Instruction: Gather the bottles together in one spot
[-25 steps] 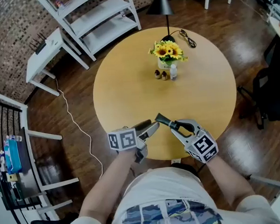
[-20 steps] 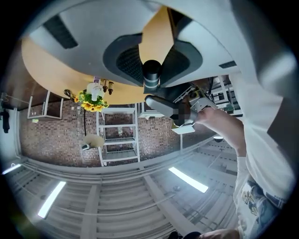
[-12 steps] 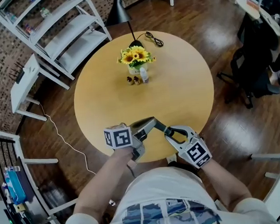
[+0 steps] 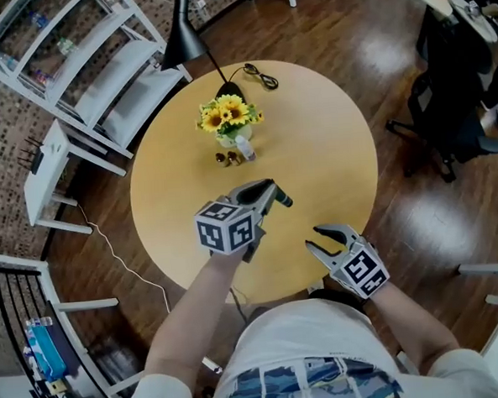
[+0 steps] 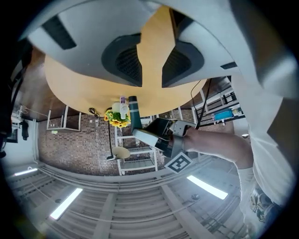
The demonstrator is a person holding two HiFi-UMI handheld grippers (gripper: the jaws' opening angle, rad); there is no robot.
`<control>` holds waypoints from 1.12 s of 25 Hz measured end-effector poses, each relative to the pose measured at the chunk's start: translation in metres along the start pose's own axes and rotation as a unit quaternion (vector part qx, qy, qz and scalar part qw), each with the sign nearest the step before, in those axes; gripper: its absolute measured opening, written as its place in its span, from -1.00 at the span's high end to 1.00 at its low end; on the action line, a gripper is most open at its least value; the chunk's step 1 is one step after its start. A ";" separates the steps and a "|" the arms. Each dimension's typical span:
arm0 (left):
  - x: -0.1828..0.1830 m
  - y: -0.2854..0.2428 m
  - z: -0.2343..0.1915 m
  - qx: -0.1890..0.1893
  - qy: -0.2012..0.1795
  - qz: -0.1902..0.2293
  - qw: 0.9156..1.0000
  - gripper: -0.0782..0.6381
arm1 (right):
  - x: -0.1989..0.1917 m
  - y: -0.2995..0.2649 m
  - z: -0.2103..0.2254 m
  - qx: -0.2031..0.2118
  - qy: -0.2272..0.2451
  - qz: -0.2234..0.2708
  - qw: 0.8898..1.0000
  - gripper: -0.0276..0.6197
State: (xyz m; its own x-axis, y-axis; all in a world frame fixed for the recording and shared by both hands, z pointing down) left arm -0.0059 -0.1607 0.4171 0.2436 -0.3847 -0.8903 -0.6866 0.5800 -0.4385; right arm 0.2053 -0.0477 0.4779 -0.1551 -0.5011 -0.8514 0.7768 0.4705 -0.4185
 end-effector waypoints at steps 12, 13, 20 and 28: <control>-0.001 -0.118 -0.082 0.199 -0.065 -0.063 0.976 0.67 | -0.002 0.040 0.055 -0.057 -0.074 0.028 0.995 0.44; -0.003 -0.126 -0.088 0.209 -0.068 -0.065 0.973 0.67 | -0.004 0.044 0.059 -0.062 -0.081 0.027 0.994 0.44; -0.013 -0.170 -0.122 0.249 -0.085 -0.078 0.961 0.67 | -0.027 0.061 0.080 -0.096 -0.108 0.007 0.989 0.44; -0.029 -0.187 -0.137 0.255 -0.078 -0.090 0.960 0.67 | -0.040 0.064 0.091 -0.110 -0.139 -0.001 0.984 0.44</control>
State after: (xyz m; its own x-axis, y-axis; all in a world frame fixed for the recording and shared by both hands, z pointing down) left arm 0.0214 -0.3557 0.5419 0.4539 -0.4215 -0.7851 -0.2101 0.8056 -0.5540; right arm 0.3169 -0.0637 0.5142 0.0397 -0.6671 -0.7439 0.6214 0.5995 -0.5044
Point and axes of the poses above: the fingertips, and each gripper's own axes: y backward along the fingers, z to its right, x out of its top, the point moved 10 cm from there along y, backward along the fingers, and after that the axes turned 14 degrees about -y, right-handed, at the moved point
